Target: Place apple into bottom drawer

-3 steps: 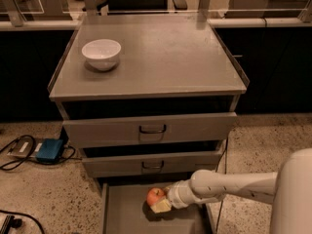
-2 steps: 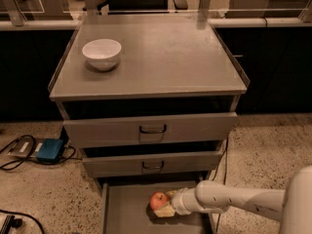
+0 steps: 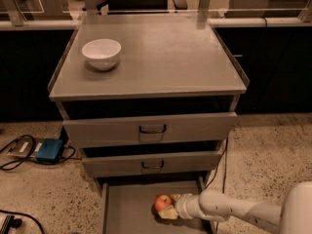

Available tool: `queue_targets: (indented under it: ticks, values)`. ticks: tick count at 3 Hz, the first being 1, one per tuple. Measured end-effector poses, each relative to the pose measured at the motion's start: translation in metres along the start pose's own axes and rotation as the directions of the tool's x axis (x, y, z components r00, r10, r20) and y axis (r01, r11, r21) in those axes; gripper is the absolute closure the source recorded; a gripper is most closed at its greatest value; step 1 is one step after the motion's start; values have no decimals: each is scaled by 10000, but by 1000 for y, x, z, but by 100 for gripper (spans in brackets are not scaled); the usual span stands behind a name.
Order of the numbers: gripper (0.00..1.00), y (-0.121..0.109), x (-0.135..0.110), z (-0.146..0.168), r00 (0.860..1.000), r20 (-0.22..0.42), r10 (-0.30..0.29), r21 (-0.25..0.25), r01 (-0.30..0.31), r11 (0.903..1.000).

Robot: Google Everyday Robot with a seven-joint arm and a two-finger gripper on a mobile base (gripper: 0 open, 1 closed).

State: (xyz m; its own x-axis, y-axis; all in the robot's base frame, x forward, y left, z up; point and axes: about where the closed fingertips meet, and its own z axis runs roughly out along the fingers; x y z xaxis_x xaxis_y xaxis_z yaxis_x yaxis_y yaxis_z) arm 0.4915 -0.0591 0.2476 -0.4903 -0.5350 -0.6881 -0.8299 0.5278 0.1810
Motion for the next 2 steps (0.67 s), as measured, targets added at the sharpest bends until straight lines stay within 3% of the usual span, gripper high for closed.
queue_targets:
  ticks: [2]
  values:
    - [100, -48, 68, 56, 9878, -547, 1461, 11, -1463, 9892]
